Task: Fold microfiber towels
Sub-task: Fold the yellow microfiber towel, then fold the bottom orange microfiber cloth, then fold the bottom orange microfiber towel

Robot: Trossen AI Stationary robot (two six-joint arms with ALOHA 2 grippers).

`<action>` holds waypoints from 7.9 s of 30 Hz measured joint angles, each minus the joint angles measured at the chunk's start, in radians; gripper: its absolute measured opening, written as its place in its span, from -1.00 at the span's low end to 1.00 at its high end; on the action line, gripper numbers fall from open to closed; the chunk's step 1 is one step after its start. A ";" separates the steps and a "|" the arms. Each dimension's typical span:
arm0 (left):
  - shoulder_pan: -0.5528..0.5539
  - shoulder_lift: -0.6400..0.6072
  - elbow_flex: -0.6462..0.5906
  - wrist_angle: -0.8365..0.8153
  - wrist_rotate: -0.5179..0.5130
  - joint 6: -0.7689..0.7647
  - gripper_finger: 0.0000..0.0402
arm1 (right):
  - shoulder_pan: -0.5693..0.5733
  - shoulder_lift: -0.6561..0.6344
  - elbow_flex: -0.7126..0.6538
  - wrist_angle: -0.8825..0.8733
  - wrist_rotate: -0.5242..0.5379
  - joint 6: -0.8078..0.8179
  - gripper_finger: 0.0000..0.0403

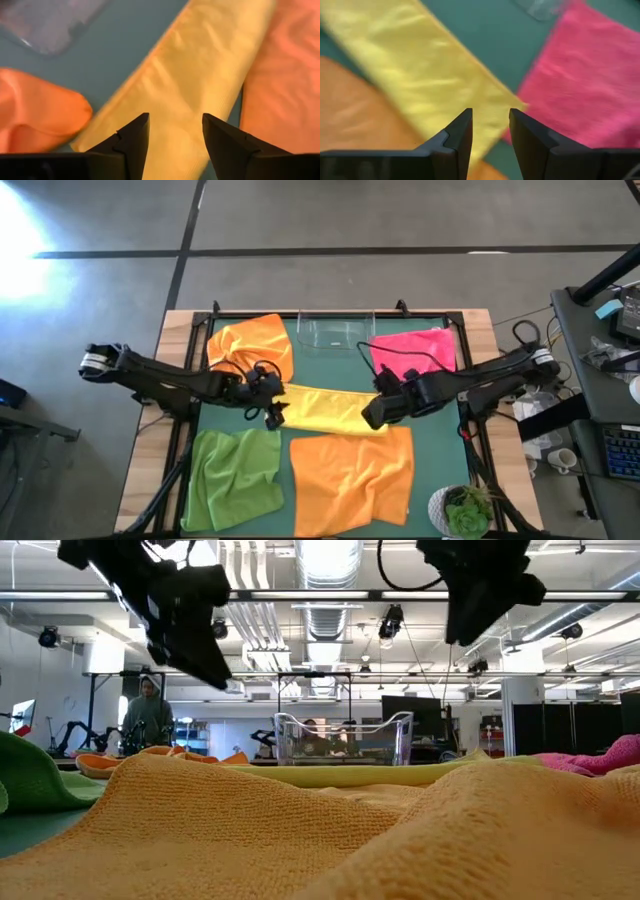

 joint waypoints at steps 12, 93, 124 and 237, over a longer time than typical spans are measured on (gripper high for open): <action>-0.001 0.160 -0.063 0.057 0.014 -0.014 -0.57 | 0.003 0.077 -0.023 0.219 -0.121 -0.169 -0.40; -0.561 0.496 0.402 0.256 0.304 -0.121 -0.14 | 0.720 0.198 -0.065 0.412 -0.223 -0.177 -0.43; -0.616 0.723 0.527 0.217 0.296 -0.119 -0.14 | 0.734 0.461 -0.062 0.573 -0.223 -0.210 -0.30; -0.595 0.732 0.525 -0.055 -0.017 -0.086 -0.99 | 0.642 0.466 -0.012 0.499 -0.277 -0.079 -0.74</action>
